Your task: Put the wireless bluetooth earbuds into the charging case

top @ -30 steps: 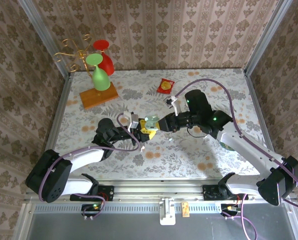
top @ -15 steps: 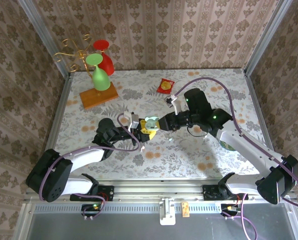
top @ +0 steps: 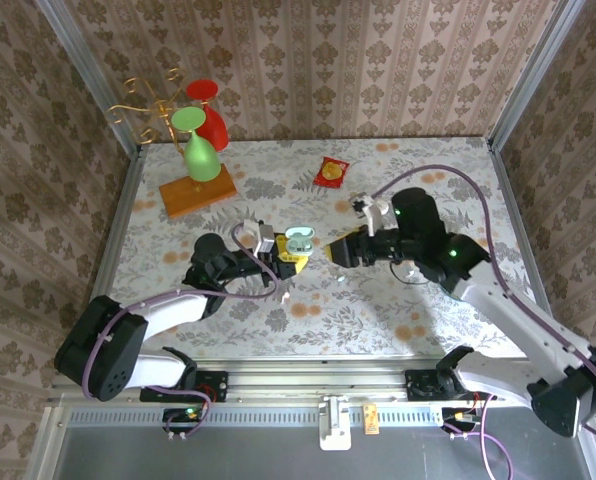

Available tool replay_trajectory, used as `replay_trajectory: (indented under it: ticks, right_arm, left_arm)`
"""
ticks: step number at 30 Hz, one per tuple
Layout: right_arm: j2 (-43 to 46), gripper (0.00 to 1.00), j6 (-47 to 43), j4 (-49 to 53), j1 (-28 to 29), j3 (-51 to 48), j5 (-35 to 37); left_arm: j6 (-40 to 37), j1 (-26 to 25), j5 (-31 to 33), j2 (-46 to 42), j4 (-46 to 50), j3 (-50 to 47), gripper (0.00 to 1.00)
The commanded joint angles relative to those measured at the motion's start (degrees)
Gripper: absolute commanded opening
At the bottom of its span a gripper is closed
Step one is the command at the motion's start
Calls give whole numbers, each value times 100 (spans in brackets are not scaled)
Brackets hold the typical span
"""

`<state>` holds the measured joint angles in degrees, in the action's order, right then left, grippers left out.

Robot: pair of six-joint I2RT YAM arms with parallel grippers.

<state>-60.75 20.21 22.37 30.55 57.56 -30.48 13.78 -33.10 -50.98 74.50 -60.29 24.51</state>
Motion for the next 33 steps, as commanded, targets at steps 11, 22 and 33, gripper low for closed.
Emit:
replay_trajectory:
  ticks: [11, 22, 33]
  right_arm:
    - [-878, 52, 1003, -168, -723, -976, 1162]
    - [-2582, 45, 1985, -1022, -525, -1177, 881]
    - [-3165, 37, 2551, -1891, -453, -1476, 639]
  left_arm:
    - [-653, 76, 29, -990, 909, -74, 25]
    - [-810, 14, 140, -1280, 1283, -122, 26]
    - [-833, -3, 141, -1280, 1362, -94, 25]
